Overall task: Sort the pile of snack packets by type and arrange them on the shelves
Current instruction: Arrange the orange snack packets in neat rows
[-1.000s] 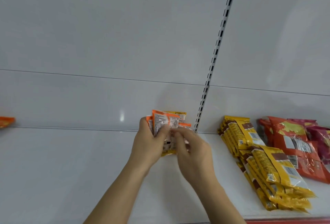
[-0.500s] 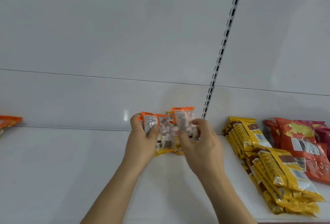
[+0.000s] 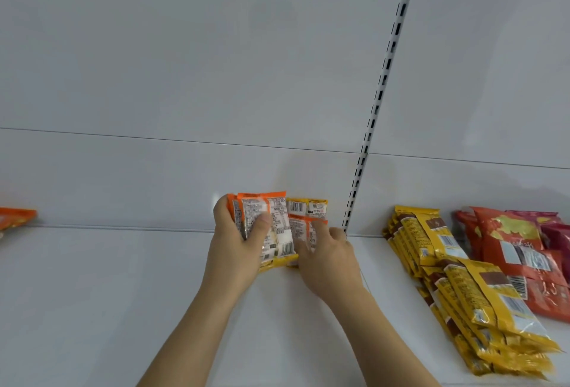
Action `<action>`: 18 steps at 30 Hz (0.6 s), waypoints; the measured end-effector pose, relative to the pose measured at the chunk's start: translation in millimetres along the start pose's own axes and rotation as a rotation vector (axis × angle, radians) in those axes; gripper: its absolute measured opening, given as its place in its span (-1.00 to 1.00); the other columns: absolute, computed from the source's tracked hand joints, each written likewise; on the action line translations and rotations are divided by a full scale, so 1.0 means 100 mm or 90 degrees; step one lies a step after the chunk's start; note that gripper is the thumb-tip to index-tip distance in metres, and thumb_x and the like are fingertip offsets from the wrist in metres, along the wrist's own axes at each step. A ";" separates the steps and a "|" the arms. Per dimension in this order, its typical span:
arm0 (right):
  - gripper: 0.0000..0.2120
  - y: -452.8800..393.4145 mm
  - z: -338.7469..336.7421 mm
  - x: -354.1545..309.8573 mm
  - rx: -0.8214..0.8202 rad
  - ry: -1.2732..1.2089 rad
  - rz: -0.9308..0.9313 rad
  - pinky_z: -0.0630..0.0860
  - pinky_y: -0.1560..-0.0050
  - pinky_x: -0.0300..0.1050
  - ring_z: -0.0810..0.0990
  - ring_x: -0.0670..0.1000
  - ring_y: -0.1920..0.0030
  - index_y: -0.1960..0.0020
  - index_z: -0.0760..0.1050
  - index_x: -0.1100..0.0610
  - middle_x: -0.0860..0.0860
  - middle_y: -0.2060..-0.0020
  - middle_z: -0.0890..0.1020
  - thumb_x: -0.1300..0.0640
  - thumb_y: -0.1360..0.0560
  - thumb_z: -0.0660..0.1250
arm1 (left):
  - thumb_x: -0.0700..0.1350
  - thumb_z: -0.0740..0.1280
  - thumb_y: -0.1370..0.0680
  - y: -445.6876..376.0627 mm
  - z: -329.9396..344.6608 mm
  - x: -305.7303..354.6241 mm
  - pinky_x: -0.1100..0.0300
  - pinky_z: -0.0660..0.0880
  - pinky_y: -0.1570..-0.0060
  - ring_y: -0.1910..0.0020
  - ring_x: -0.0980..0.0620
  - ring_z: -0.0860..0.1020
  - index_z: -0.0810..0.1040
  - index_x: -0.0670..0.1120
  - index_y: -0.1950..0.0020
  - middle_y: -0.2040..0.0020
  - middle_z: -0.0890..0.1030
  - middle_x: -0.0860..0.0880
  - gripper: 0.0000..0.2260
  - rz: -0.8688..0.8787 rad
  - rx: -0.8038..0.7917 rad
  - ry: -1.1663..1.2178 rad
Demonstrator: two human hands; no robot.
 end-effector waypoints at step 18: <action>-0.74 0.49 -0.38 -0.56 0.242 -0.161 -0.264 0.51 0.01 -0.08 0.52 -0.05 -0.03 -0.19 0.46 -0.01 -0.14 -0.09 0.53 -0.11 -0.58 0.21 | 0.41 0.16 -0.53 0.03 0.17 0.10 0.04 0.62 -0.07 -0.05 0.12 0.66 0.33 0.26 -0.34 -0.14 0.64 0.13 -0.56 -0.099 -0.038 0.140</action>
Point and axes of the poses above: each hand's wrist, its own y-axis away from the middle knuckle, its own z-axis out of the palm, x = y × z, the point moved 8 cm from there along -y, towards the middle knuckle
